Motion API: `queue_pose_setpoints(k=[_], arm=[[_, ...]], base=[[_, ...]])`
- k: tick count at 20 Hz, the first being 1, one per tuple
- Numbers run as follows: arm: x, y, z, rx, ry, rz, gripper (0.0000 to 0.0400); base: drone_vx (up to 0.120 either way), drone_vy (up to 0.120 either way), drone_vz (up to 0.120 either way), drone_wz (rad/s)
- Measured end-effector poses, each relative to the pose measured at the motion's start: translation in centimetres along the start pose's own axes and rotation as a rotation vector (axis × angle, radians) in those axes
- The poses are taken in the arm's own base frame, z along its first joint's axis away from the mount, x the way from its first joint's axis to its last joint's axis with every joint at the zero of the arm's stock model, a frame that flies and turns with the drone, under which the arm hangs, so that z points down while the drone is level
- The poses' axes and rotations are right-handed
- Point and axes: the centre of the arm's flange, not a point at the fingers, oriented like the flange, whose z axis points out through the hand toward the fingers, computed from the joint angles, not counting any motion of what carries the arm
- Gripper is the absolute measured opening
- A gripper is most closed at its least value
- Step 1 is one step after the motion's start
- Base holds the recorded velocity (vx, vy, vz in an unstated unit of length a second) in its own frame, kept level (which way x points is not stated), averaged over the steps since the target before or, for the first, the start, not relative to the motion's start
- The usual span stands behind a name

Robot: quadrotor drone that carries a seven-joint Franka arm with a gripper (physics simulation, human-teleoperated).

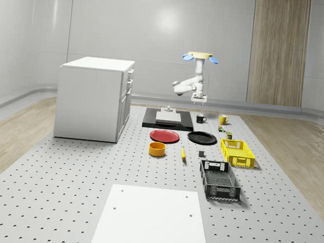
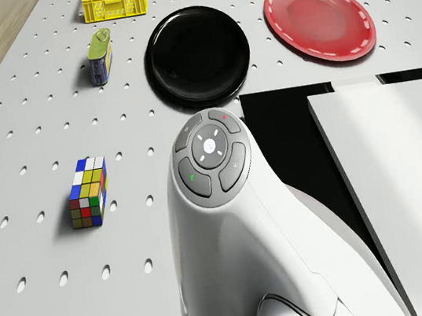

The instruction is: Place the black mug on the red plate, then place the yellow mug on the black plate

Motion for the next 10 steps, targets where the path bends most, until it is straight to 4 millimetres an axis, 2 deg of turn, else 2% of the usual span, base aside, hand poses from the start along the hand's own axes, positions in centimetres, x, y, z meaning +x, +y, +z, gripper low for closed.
queue_pose_setpoints(k=[7, 10], arm=[[-0.02, -0.02, 0.0, -0.002, 0.002, 0.0, 0.04], [-0.02, -0.02, 0.0, -0.002, 0.003, 0.0, 0.04]], base=[[0.12, 0.0, -0.12, 0.0], [0.12, 0.0, 0.0, 0.0]])
